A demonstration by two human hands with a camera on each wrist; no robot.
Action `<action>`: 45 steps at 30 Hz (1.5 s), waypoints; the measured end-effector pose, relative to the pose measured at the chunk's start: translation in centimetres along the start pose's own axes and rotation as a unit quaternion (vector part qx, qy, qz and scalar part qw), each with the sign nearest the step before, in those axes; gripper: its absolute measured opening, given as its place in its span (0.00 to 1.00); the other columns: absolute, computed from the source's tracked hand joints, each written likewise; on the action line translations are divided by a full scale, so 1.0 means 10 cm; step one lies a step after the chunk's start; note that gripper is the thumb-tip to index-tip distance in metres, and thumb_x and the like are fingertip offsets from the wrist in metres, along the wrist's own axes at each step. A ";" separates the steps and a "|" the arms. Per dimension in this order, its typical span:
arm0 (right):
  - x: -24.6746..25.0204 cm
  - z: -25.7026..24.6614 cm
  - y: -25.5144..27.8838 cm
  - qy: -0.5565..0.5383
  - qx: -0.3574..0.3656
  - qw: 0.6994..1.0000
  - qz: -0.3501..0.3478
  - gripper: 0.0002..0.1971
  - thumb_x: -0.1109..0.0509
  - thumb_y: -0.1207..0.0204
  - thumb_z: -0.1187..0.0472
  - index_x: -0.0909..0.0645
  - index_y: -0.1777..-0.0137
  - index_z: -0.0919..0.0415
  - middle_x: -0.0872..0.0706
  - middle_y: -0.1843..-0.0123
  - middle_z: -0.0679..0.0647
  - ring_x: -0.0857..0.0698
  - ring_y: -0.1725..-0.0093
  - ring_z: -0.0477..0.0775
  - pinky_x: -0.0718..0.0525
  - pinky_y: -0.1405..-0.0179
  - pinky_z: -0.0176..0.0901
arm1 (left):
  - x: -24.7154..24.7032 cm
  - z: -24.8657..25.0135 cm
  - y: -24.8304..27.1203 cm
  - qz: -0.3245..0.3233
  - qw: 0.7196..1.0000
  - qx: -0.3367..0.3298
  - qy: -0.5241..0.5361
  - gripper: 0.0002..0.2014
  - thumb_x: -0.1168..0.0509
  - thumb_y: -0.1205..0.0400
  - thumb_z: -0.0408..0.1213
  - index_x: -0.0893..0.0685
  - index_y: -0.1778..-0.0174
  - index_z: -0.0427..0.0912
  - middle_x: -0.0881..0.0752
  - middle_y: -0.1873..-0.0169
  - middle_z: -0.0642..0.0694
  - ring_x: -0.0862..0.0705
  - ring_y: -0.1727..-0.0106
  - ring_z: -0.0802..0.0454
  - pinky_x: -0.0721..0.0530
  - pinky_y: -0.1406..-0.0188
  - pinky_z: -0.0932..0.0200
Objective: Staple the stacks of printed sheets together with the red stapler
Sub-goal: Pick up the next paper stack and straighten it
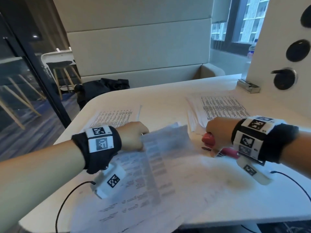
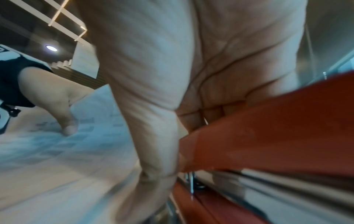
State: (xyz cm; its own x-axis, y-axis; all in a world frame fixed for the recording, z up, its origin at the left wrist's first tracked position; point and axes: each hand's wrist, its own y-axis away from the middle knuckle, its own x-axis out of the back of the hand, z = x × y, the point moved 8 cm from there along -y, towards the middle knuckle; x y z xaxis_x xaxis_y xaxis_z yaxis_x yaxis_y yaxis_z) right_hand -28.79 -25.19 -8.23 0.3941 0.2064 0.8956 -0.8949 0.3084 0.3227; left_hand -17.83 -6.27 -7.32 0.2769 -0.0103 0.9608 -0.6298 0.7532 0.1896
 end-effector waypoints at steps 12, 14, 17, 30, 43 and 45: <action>0.77 0.12 0.10 -0.705 0.150 0.663 0.203 0.35 0.15 0.41 0.60 0.24 0.33 0.55 0.11 0.42 0.51 0.11 0.45 0.49 0.13 0.49 0.41 | 1.03 -0.65 0.65 0.337 0.810 -0.027 0.480 0.36 0.17 0.54 0.58 0.14 0.51 0.50 0.08 0.55 0.53 0.09 0.52 0.51 0.11 0.53 0.49; 0.92 0.07 0.15 -0.753 0.154 0.580 0.271 0.21 0.19 0.37 0.66 0.18 0.43 0.61 0.07 0.53 0.53 0.09 0.54 0.52 0.11 0.58 0.38 | 0.98 -0.64 0.65 0.349 0.777 -0.050 0.522 0.42 0.17 0.56 0.60 0.15 0.47 0.44 0.08 0.52 0.49 0.09 0.51 0.48 0.11 0.52 0.44; 1.06 0.15 0.26 -0.768 0.126 0.494 0.389 0.10 0.25 0.29 0.67 0.15 0.49 0.69 0.08 0.56 0.60 0.09 0.59 0.59 0.09 0.57 0.52 | 1.03 -0.58 0.73 0.412 0.738 -0.084 0.528 0.25 0.21 0.37 0.50 0.16 0.46 0.45 0.09 0.51 0.50 0.10 0.48 0.51 0.13 0.46 0.48; 1.19 -0.04 0.37 -0.760 0.156 0.494 0.392 0.24 0.14 0.44 0.57 0.13 0.48 0.61 0.07 0.53 0.55 0.08 0.51 0.54 0.13 0.43 0.61 | 0.96 -0.13 0.75 0.328 0.716 -0.195 0.584 0.22 0.32 0.23 0.38 0.21 0.32 0.51 0.14 0.38 0.45 0.15 0.38 0.45 0.15 0.43 0.45; 1.16 -0.10 0.27 -0.780 0.145 0.476 0.378 0.18 0.20 0.42 0.52 0.12 0.56 0.63 0.08 0.59 0.61 0.09 0.59 0.60 0.11 0.55 0.62 | 0.93 -0.29 0.69 0.423 0.697 -0.136 0.563 0.16 0.35 0.22 0.41 0.19 0.38 0.47 0.10 0.46 0.49 0.12 0.44 0.52 0.14 0.49 0.56; 1.12 -0.09 0.28 -0.791 0.127 0.456 0.388 0.18 0.20 0.40 0.51 0.12 0.56 0.64 0.09 0.57 0.68 0.10 0.60 0.65 0.13 0.57 0.72 | 0.89 -0.31 0.72 0.454 0.695 -0.120 0.545 0.14 0.36 0.20 0.39 0.19 0.38 0.47 0.10 0.46 0.49 0.12 0.44 0.51 0.13 0.50 0.57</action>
State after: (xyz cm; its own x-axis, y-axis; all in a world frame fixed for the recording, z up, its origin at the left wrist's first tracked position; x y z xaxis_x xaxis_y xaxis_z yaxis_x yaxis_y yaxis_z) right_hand -26.70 -21.19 2.40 -0.5260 -0.8283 -0.1930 -0.7115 0.5528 -0.4337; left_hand -17.70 1.08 1.93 0.3117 0.9463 -0.0862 -0.8004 0.2126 -0.5605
